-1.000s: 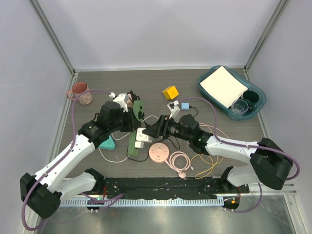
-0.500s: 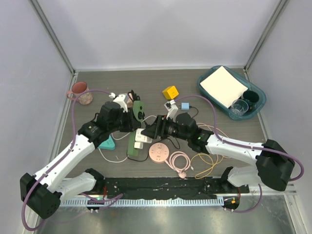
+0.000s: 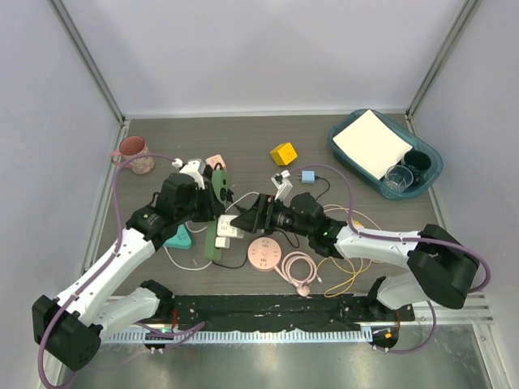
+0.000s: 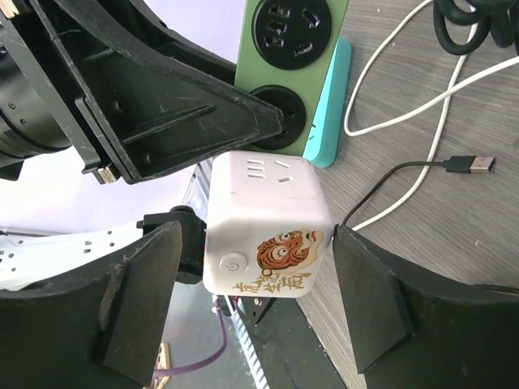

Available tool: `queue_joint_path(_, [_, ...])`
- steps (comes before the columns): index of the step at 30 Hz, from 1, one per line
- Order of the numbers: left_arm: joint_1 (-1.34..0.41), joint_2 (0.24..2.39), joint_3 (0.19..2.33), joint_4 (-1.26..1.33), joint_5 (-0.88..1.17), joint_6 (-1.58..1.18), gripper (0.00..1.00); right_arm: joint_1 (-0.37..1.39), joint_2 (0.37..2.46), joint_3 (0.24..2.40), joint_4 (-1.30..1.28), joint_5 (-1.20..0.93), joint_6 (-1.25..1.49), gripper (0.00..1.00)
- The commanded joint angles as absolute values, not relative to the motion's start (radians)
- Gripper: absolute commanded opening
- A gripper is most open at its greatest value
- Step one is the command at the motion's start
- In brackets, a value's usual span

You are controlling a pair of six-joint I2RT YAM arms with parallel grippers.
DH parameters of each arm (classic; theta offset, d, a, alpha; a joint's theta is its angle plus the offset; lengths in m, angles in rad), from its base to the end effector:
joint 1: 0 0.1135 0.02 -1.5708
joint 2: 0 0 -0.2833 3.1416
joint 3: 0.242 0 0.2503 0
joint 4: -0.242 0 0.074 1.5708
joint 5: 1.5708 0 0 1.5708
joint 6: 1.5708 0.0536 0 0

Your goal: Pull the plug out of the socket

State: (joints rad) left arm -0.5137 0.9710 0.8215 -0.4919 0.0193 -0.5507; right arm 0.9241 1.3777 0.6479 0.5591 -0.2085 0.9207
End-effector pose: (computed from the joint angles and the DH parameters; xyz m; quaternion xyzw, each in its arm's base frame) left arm 0.1837 -0.1049 0.2941 -0.0122 0.8938 -0.2348 0.3818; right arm 0.1787 0.2552 0.2527 -0.0683 0.7605 0.5588 0.3235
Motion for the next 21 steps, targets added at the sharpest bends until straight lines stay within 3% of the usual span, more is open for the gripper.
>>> queue_joint_path(1, [-0.508, 0.934, 0.847, -0.376, -0.003, -0.569, 0.00, 0.945, 1.413, 0.653, 0.669, -0.213, 0.951, 0.82])
queue_joint_path(5, [-0.509, 0.930, 0.845, -0.374, -0.003, -0.568, 0.00, 0.954, 1.463, 0.699, 0.657, -0.207, 0.951, 0.82])
queue_joint_path(7, [-0.508, 0.931, 0.847, -0.376, -0.003, -0.568, 0.00, 0.960, 1.474, 0.712, 0.652, -0.190, 0.943, 0.75])
queue_joint_path(8, [-0.509, 0.933, 0.848, -0.377, -0.003, -0.565, 0.00, 0.959, 1.482, 0.724, 0.629, -0.181, 0.937, 0.67])
queue_joint_path(9, [-0.509, 0.933, 0.850, -0.377, -0.003, -0.558, 0.00, 0.960, 1.482, 0.727, 0.618, -0.172, 0.928, 0.27])
queue_joint_path(11, [-0.509, 0.937, 0.860, -0.403, -0.027, -0.542, 0.00, 0.960, 1.451, 0.713, 0.579, -0.111, 0.905, 0.05])
queue_joint_path(12, [-0.509, 0.945, 0.870, -0.428, -0.104, -0.513, 0.00, 0.959, 1.434, 0.704, 0.574, -0.091, 0.891, 0.01])
queue_joint_path(16, [-0.509, 1.008, 0.940, -0.549, -0.234, -0.437, 0.00, 0.954, 1.367, 0.690, 0.520, -0.061, 0.803, 0.01])
queue_joint_path(21, [-0.508, 1.031, 0.934, -0.540, -0.242, -0.448, 0.00, 0.956, 1.281, 0.698, 0.491, -0.060, 0.724, 0.01])
